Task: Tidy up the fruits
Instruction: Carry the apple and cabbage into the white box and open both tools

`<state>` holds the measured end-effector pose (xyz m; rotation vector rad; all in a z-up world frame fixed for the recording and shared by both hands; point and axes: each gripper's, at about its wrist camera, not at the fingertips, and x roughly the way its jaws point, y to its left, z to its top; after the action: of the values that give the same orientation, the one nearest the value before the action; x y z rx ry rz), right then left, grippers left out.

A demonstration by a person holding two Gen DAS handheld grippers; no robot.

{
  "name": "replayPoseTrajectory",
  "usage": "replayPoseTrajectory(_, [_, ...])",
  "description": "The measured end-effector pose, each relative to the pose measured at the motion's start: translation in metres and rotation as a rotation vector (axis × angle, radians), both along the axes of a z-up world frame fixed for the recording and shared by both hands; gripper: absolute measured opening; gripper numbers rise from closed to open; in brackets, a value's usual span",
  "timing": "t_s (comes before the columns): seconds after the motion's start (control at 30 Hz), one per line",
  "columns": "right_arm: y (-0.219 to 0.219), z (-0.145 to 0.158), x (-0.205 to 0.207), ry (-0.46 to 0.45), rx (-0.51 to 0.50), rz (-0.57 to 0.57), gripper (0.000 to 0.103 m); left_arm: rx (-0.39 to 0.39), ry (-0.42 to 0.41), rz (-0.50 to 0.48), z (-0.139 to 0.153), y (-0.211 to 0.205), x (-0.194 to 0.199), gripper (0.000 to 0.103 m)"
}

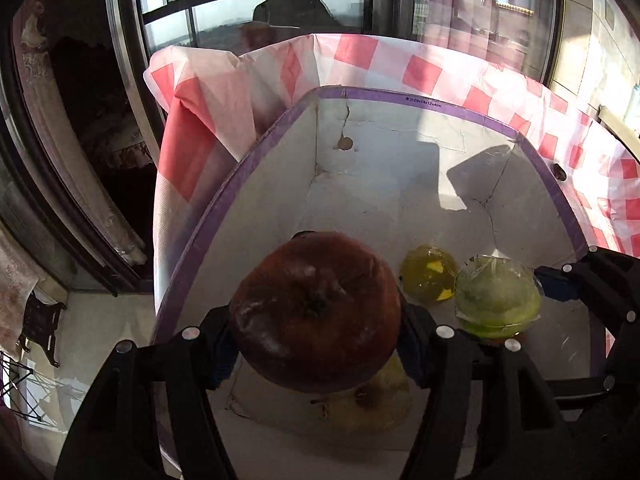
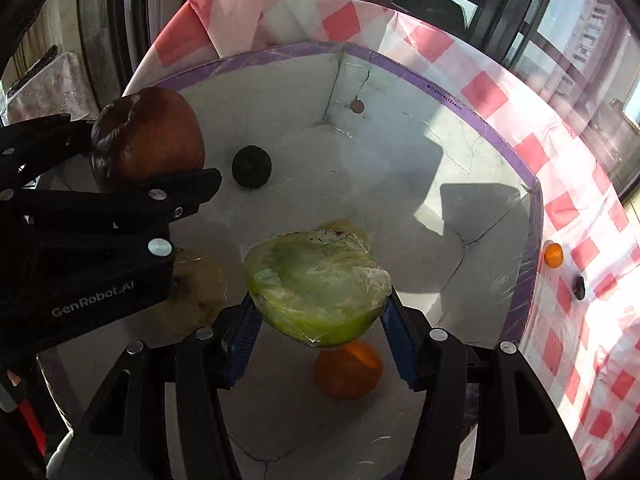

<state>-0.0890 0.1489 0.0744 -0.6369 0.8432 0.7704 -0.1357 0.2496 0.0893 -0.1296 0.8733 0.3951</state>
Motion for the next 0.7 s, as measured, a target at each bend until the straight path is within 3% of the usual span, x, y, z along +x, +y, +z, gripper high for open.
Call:
replayPoseTrajectory(0.1, [0.003,-0.007,-0.001,0.043,-0.067,0.025,0.057,0.027,0.036,-0.011,-0.006,-0.004,0.007,0.065])
replayPoseTrajectory(0.2, [0.000,-0.008,0.001,0.078,-0.054,0.028,0.057,-0.003,0.036,-0.020,-0.006,-0.003,0.004,0.066])
replayPoseTrajectory(0.3, [-0.003,-0.004,0.002,0.081,-0.011,0.014,0.067,-0.032,0.050,-0.039,-0.008,-0.003,0.002,0.066])
replayPoseTrajectory(0.47, [-0.013,0.004,0.000,0.033,0.056,-0.012,0.073,-0.078,0.041,-0.043,-0.010,-0.001,0.001,0.067])
replayPoseTrajectory(0.57, [-0.021,0.013,-0.007,-0.050,0.123,-0.037,0.078,-0.103,0.014,-0.026,-0.009,0.001,0.001,0.067])
replayPoseTrajectory(0.7, [-0.041,0.025,-0.015,-0.178,0.287,-0.090,0.088,-0.140,-0.117,-0.001,0.000,0.003,-0.011,0.070])
